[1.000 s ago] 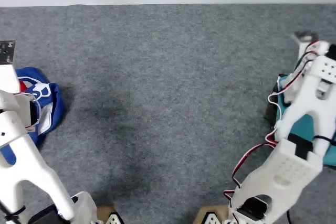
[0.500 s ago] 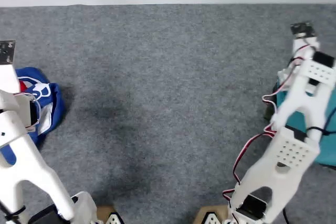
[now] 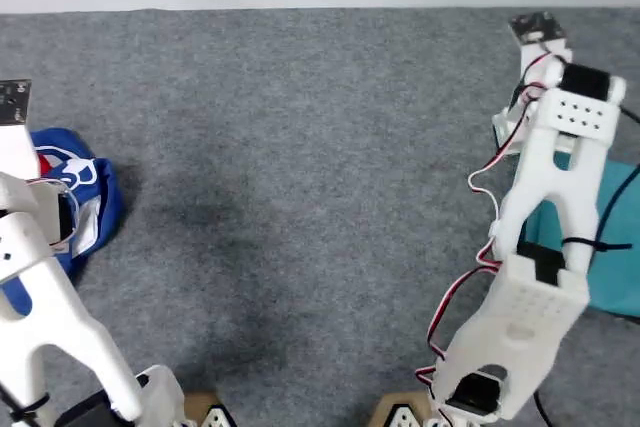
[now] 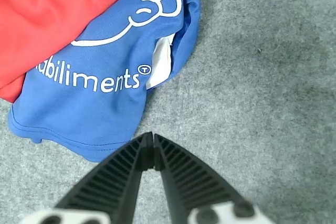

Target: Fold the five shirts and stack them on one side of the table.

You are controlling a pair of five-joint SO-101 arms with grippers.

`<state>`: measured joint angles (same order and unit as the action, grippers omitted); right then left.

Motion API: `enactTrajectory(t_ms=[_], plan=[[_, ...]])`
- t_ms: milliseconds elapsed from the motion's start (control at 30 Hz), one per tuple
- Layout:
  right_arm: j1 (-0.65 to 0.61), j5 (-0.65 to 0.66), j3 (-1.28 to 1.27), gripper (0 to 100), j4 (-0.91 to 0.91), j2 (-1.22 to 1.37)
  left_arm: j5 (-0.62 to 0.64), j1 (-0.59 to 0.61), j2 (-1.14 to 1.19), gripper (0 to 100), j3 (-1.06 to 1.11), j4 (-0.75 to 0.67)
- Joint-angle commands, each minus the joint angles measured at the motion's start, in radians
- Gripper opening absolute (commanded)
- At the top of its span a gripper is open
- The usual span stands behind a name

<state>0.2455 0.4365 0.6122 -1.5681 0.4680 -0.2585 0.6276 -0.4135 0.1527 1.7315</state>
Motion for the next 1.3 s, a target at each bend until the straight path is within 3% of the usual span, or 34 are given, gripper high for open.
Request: enactTrajectory(t_ms=[0, 100, 233, 533, 767, 1000, 1167, 1267], plan=[[-0.053, -0.035, 0.051, 1.0, -0.108, -0.104, -0.012, -0.003, -0.032, 0, -0.007, 0.018], [-0.102, -0.035, 0.051, 1.0, -0.214, -0.111, -0.051, -0.003, -0.032, 1, -0.008, 0.008], [-0.122, -0.064, 0.002, 1.0, -0.231, -0.127, -0.203, 0.003, -0.026, 1, -0.008, -0.002], [-0.128, -0.087, -0.238, 1.0, -0.229, -0.229, -0.385, 0.137, 0.002, 21, 0.025, -0.189], [-0.127, -0.087, -0.413, 1.0, -0.229, -0.289, -0.537, 0.193, 0.262, 21, 0.033, -0.313], [-0.127, -0.121, -0.445, 1.0, -0.229, -0.298, -0.545, 0.203, 0.479, 20, -0.027, -0.493], [-0.128, -0.160, -0.445, 1.0, -0.229, -0.298, -0.545, 0.199, 0.531, 2, -0.077, -0.554], [-0.128, -0.160, -0.445, 1.0, -0.229, -0.298, -0.543, 0.201, 0.508, 0, -0.124, -0.548]])
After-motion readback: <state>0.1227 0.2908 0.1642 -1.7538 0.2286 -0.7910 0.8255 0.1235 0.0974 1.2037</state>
